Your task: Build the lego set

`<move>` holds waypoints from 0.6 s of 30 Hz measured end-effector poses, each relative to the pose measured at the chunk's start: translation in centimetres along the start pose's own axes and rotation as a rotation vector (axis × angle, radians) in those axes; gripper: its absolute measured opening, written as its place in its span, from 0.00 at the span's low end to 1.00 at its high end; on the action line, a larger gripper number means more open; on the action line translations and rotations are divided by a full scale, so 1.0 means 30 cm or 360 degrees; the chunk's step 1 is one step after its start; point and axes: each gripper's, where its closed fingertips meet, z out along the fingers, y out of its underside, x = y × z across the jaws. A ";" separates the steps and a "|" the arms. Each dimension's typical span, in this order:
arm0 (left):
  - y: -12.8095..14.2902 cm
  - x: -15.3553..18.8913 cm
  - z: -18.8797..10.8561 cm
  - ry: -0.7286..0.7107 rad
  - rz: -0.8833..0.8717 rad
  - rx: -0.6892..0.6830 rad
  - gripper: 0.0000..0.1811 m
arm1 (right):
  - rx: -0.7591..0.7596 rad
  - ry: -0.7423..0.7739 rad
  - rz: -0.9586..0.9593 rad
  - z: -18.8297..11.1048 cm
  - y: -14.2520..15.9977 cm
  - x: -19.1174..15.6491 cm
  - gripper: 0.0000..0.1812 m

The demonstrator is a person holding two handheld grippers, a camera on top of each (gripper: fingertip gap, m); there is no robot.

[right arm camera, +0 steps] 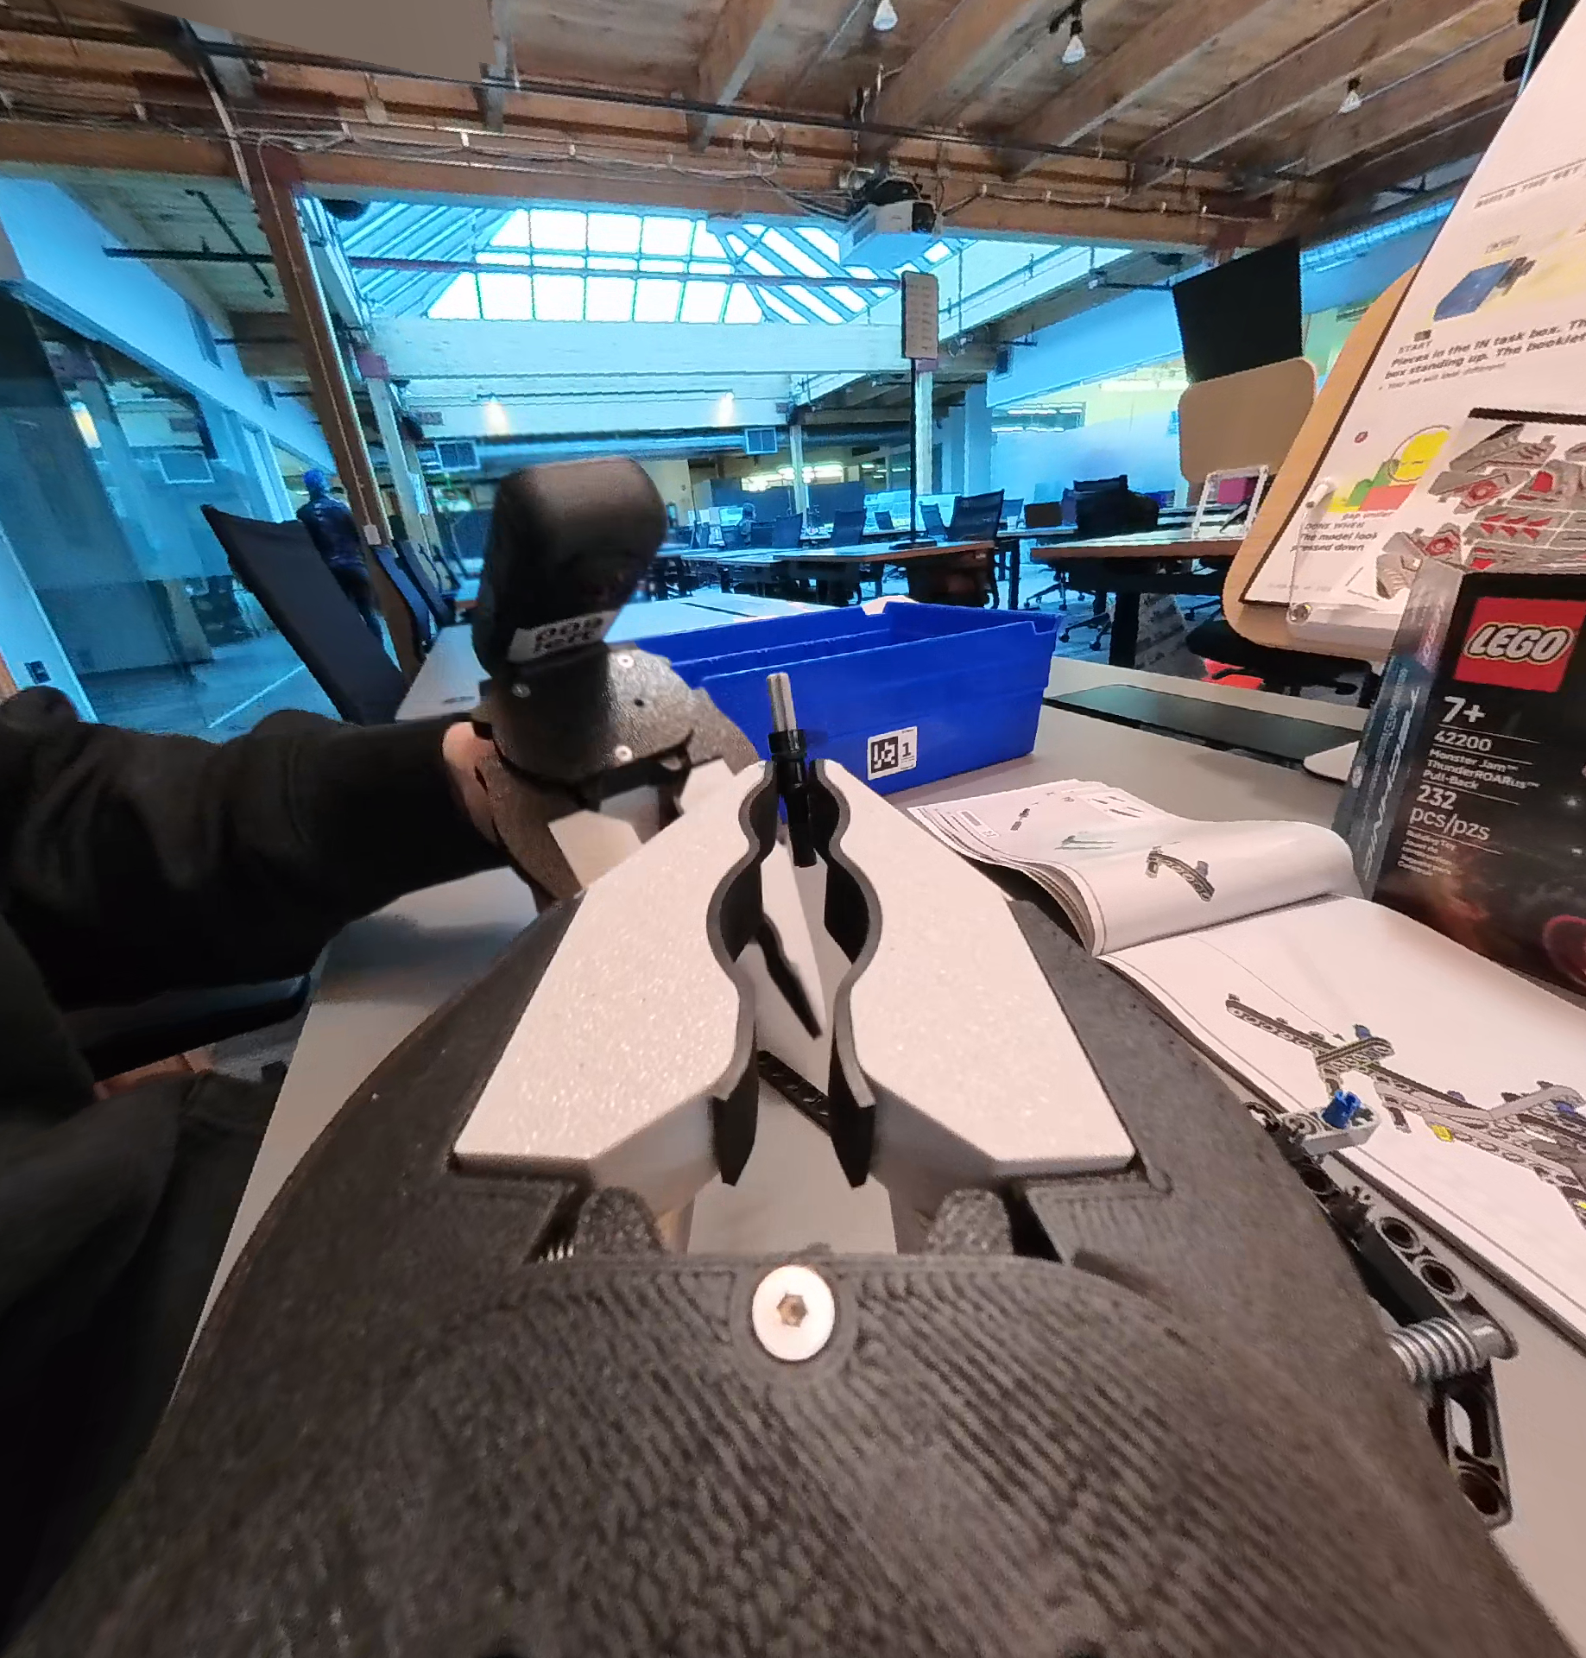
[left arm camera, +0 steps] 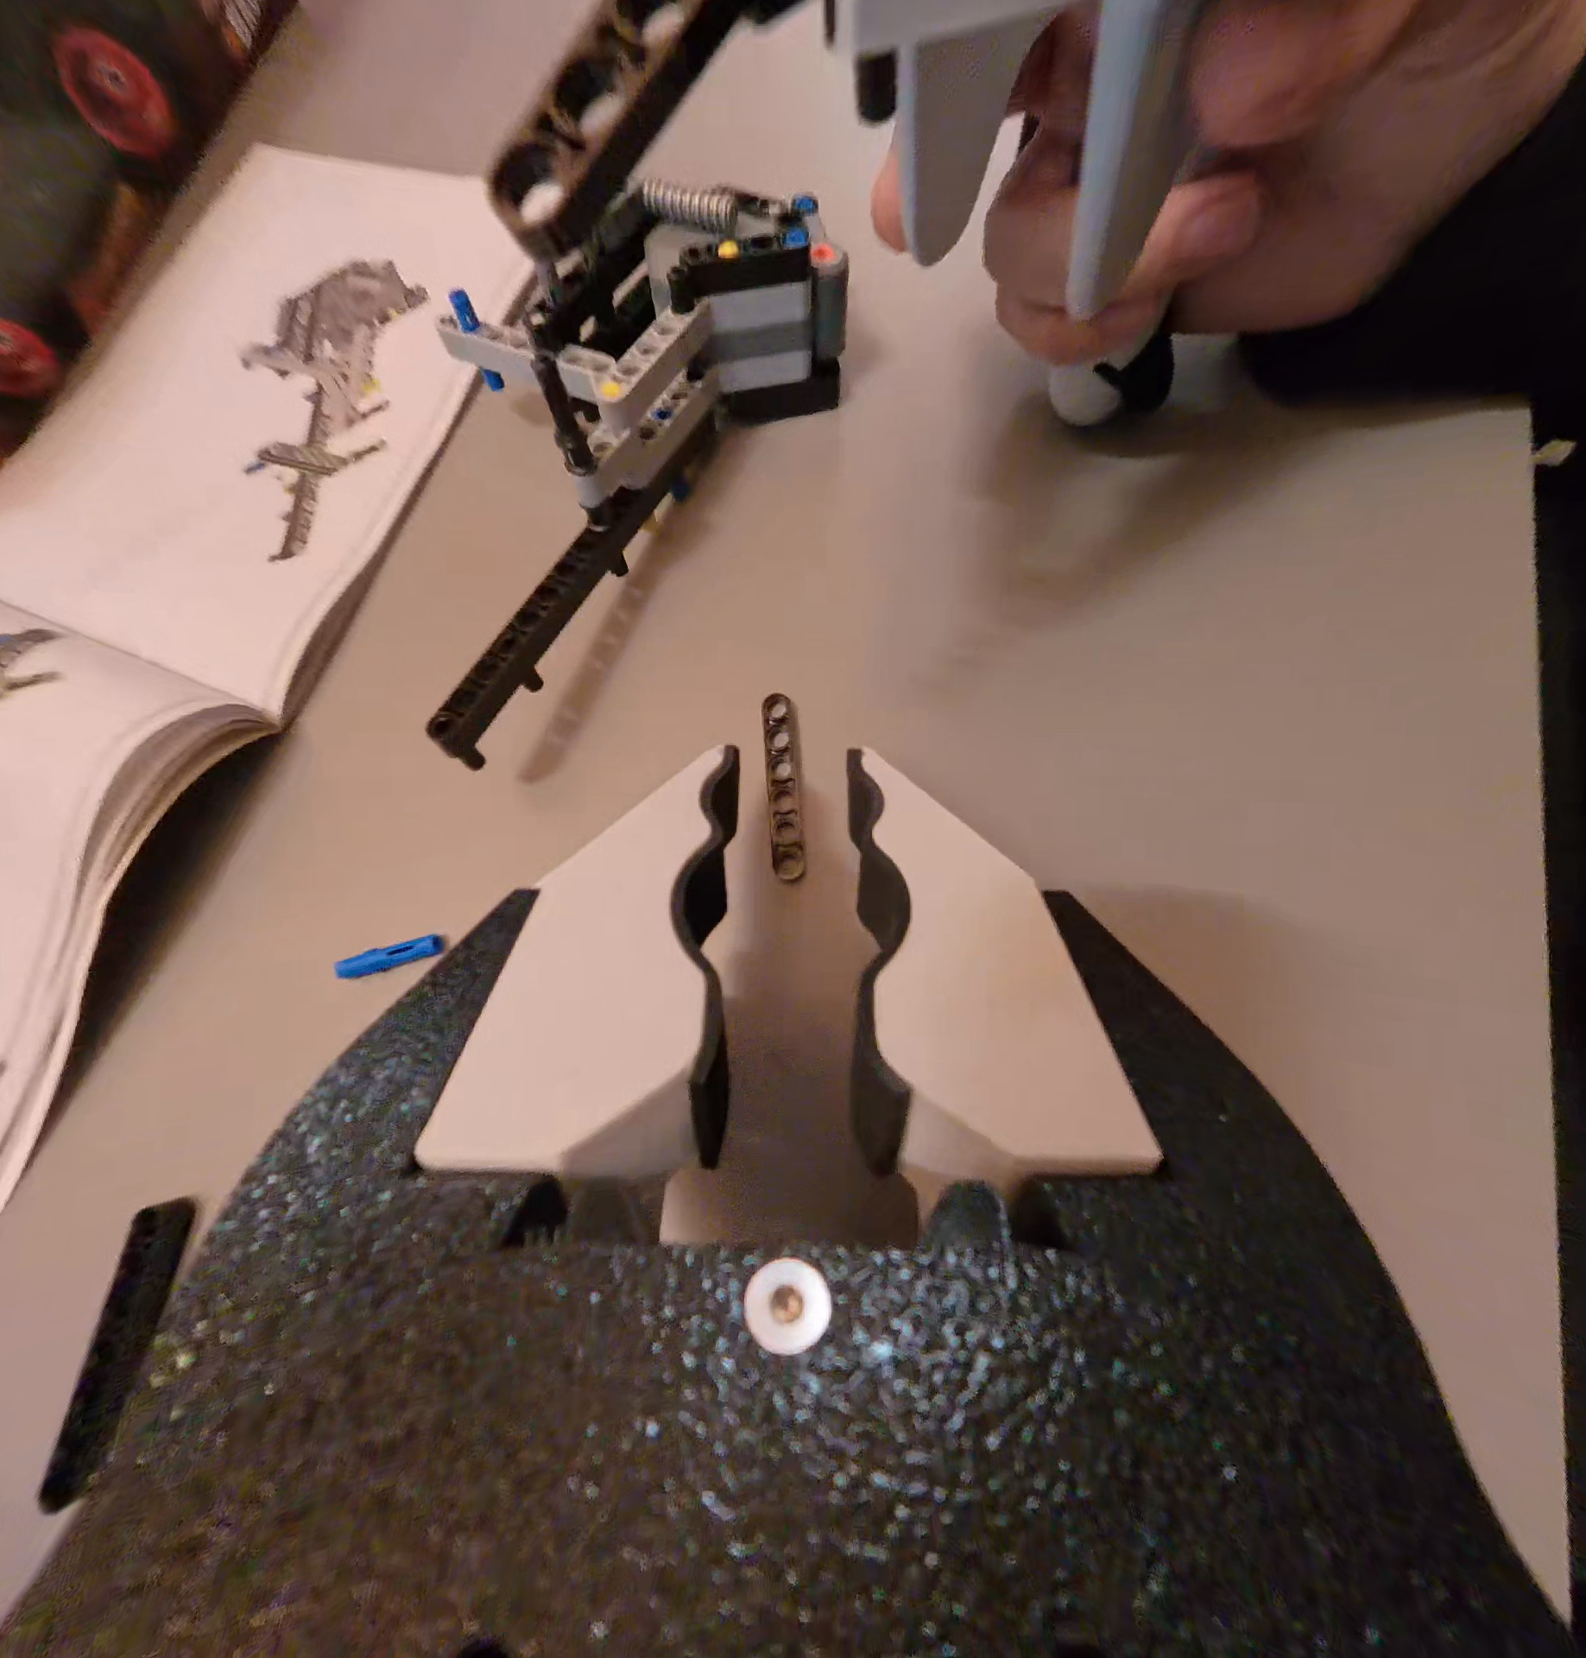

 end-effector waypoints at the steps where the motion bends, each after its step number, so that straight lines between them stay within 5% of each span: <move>1: 0.011 0.001 0.016 0.0005 -0.0014 -0.0037 0.12 | 0.0001 -0.0003 0.0003 0.000 0.000 0.000 0.02; 8: 0.034 -0.011 0.054 -0.0032 -0.0038 -0.0102 0.03 | 0.0026 0.0004 0.0066 -0.007 -0.007 0.015 0.02; 12: 0.048 -0.064 -0.008 -0.0139 0.0115 -0.0129 0.03 | 0.0050 0.0010 0.0111 -0.012 -0.013 0.027 0.02; 18: -0.155 -0.085 -0.237 -0.0113 0.0255 0.0267 0.03 | -0.0023 -0.0126 0.0129 0.002 0.006 -0.009 0.02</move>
